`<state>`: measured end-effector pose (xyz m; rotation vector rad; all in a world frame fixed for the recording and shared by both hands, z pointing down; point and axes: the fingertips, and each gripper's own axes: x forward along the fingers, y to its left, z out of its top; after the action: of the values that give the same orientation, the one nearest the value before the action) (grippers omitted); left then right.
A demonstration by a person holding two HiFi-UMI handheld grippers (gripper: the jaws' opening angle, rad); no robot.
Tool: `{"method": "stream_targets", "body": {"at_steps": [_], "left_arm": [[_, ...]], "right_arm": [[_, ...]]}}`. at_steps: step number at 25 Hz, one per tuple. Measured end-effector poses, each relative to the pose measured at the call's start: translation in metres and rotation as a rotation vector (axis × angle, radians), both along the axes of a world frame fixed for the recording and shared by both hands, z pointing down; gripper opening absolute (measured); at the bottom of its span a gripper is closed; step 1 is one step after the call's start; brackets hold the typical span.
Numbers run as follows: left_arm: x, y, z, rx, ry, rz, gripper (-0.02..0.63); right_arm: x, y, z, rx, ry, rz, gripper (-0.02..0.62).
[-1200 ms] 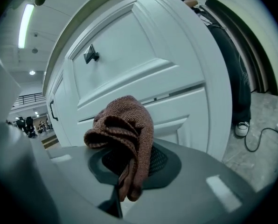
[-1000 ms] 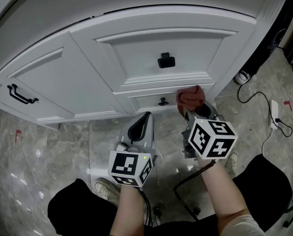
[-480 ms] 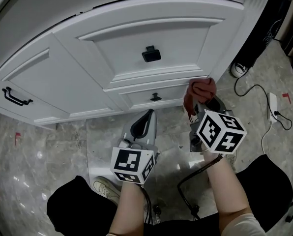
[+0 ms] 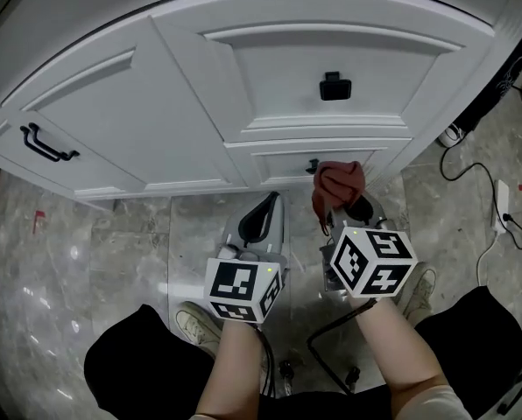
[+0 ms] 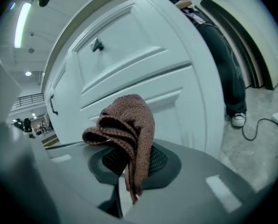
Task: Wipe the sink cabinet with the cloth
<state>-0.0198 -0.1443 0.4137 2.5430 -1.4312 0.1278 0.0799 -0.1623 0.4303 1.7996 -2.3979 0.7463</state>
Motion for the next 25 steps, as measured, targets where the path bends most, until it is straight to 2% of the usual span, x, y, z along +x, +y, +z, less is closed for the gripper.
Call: {"method": "stream_targets", "body": {"at_steps": [5,14,19,25], "left_arm": [[-0.04,-0.001,-0.004,-0.005,0.017,-0.06,0.0],[-0.096,0.0,-0.005,0.0,0.012,-0.138,0.0],[-0.101,0.0,0.007,-0.019,0.018,-0.14,0.001],[-0.091,0.001,0.009,-0.021,0.018,-0.116,0.0]], "right_arm": [[-0.073,-0.003,0.013,-0.009,-0.013,-0.123,0.081],[-0.151,-0.019,0.029,-0.025,-0.016,-0.299,0.08],[-0.152,-0.031,0.034,-0.041,-0.024,-0.284,0.082],[-0.131,-0.031,0.041,-0.058,0.002,-0.224,0.083]]}}
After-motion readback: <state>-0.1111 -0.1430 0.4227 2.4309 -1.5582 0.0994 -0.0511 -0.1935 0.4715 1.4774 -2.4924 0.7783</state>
